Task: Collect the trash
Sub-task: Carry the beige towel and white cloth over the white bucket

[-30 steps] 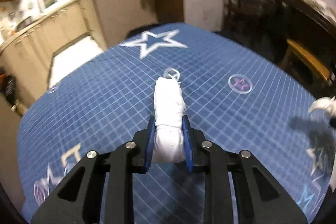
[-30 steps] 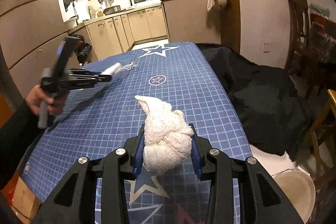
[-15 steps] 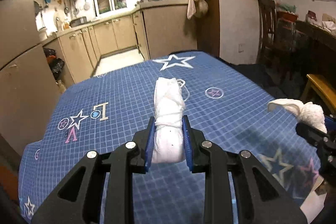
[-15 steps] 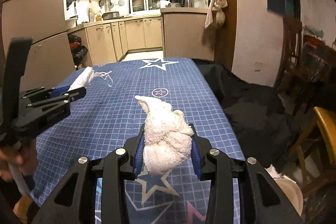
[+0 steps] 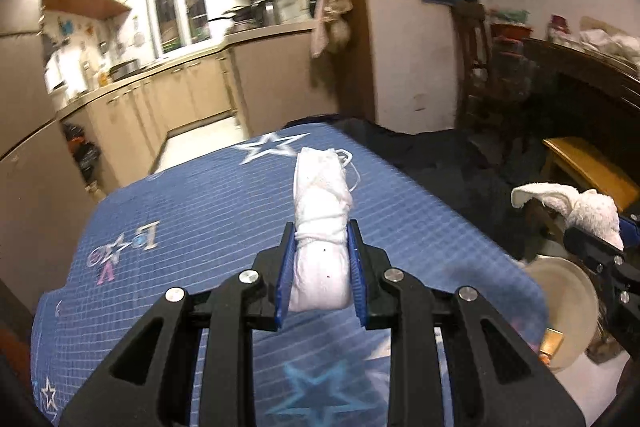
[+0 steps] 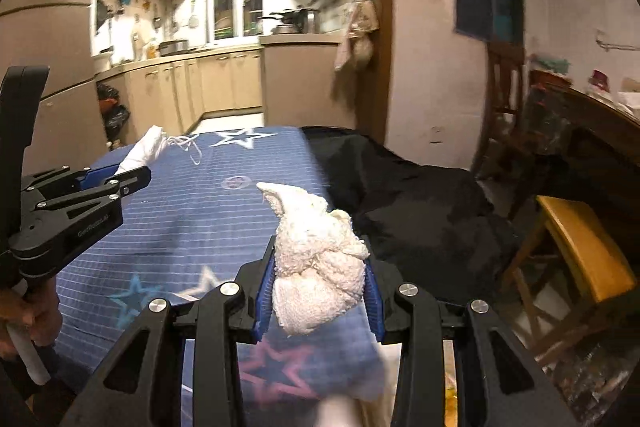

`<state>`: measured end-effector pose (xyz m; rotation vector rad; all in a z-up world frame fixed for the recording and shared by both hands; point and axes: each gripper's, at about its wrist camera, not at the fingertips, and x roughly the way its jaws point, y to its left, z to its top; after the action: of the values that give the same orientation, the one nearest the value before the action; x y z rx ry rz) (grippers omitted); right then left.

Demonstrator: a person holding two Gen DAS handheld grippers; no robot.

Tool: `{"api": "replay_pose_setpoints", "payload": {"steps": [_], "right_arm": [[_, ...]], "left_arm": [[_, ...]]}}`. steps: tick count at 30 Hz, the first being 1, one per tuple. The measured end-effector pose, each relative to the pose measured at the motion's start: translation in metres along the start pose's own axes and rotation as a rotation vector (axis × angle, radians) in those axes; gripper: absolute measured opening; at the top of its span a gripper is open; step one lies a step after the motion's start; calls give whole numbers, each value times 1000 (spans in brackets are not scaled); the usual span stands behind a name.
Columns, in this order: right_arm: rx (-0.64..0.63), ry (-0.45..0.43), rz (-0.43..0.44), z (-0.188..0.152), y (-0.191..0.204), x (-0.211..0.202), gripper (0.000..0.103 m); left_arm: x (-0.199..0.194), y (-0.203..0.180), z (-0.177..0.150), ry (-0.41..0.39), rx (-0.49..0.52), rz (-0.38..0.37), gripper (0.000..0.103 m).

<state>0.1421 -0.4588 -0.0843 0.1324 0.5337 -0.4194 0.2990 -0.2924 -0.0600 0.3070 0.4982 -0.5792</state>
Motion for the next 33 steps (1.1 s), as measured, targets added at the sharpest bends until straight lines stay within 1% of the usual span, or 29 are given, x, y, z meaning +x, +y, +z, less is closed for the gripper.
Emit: {"api": "replay_pose_setpoints", "payload": {"steps": [6,13,16,20,28,31,33], "right_arm": [[63,-8,-99,-12,-66,-29,38],[121,-19,-209,-29,-140,-63,38],[150,-20,-256,-38,-175,-76,38],[165,-11,-302,-52,-211,-86,38],[206,24,-347,-85,-260,-92,38],[219,51,-359,-97,-269,-85,38],[233,66,-364,-105,-270,-80,38]], "left_arm": [[-4,-69,12,-22,70,-108,23],[-7,-141,14,-23,120,-220,23],[-6,-166,13,-18,135,-249,23],[-3,-197,6,7,158,-279,23],[4,-240,-15,44,226,-303,23],[9,-249,-23,57,237,-332,23],[13,-253,-28,69,251,-336,23]]}}
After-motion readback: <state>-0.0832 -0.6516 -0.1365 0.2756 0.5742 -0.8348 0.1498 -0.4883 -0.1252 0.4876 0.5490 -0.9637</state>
